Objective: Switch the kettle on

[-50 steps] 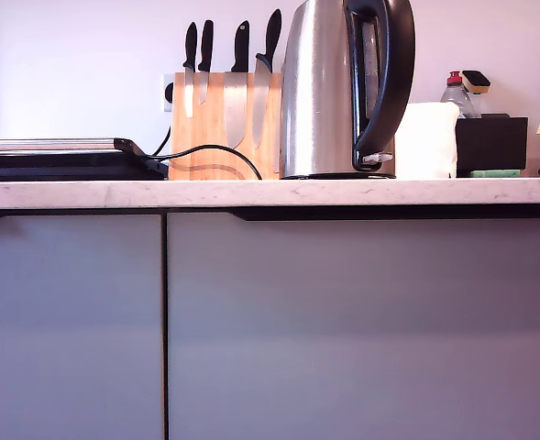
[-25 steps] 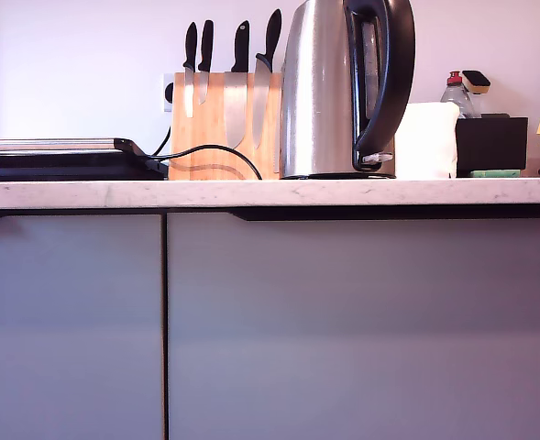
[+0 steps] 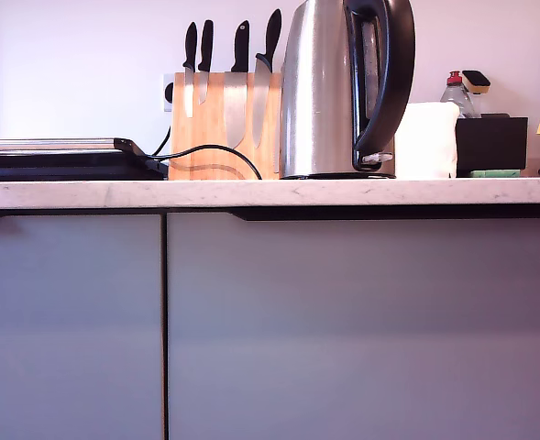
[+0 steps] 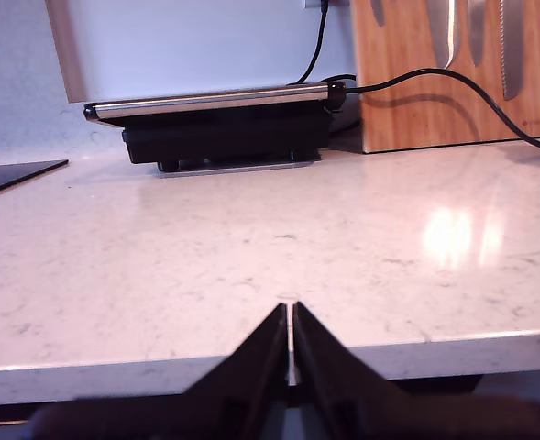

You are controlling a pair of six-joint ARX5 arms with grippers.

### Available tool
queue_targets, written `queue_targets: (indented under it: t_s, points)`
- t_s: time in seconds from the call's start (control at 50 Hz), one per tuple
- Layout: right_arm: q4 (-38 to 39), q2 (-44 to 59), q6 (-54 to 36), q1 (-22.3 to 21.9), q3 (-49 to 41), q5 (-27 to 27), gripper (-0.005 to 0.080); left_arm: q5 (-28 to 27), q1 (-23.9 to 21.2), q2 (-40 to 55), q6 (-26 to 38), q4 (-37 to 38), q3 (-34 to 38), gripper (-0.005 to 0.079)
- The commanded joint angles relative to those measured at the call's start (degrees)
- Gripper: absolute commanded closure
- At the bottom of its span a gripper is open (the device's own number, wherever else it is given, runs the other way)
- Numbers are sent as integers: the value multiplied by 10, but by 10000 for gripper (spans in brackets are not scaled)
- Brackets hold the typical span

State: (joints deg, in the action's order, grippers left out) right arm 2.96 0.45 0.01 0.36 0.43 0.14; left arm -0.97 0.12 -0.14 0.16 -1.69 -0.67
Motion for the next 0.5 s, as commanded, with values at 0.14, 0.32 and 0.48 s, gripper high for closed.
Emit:
queue_targets:
  t_s: [0.14,0.32,0.48]
  points:
    - [17,-3,11,-1,2,-2,762,-2,-1,-3,-7,-14,-13,754]
    - [19,-3,34,-1,20,0,762,-2,-1,-3,-48,-17,-27,759]
    - [19,-3,34,-1,33,0,762,-3,-1,-3,-47,-10,-45,759]
